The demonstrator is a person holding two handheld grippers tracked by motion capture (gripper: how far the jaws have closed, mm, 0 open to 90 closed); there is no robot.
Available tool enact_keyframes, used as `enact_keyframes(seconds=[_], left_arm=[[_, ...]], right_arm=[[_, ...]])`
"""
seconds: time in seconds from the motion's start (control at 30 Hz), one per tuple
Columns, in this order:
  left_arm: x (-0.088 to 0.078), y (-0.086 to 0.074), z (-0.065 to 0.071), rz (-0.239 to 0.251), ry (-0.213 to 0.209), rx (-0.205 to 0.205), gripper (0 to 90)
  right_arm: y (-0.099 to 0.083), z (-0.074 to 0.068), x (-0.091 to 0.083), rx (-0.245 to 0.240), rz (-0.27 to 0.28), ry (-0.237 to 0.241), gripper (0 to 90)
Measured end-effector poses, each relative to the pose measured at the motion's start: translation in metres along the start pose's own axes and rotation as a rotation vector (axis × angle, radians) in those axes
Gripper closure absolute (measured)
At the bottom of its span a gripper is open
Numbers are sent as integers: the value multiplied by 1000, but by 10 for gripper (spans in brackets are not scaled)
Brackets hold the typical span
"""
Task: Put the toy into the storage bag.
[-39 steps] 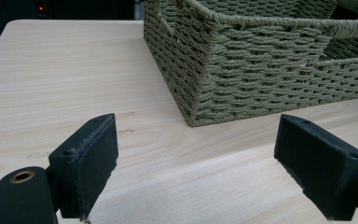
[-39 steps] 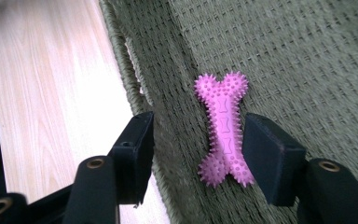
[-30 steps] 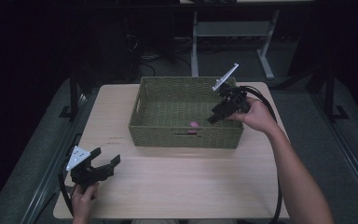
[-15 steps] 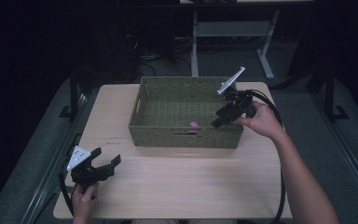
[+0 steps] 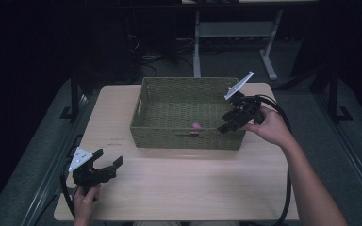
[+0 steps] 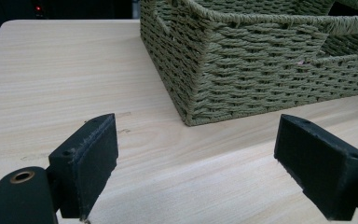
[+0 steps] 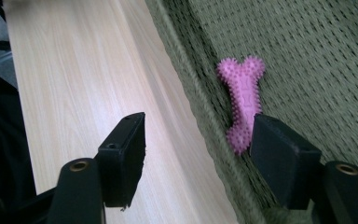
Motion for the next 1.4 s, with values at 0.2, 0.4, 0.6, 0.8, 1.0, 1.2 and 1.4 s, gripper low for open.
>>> enact_keyframes(seconds=[0.2,0.4,0.6,0.8,1.0,1.2,1.4], left_arm=[[0,0,0,0,1,0,130],[1,0,1,0,0,-1,130],[1,0,2,-2,-1,3,130],[1,0,1,-1,0,4,130],[1,0,3,-4,-3,9,130],[1,0,2,-5,-2,5,130],[1,0,2,-5,-2,4,130]], right_arm=[[-6,-5,-3,2,11,-1,337],[-14,-11,-5,0,9,-11,320],[-21,-14,-6,4,17,-13,306],[-30,-18,-6,5,13,-11,300],[-43,-23,-4,14,10,-8,294],[-63,-27,0,25,20,-7,293],[-82,-29,3,48,26,-5,291]])
Point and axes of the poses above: each handheld gripper's, and its own axes: x roughly forward along the jaws, y roughly out of its top, z roughly to its right, the point moved 4 cm from there along x, roughly forward along the jaws, and after that the axes turned 8 degrees about -y, right-handed, at the moved point
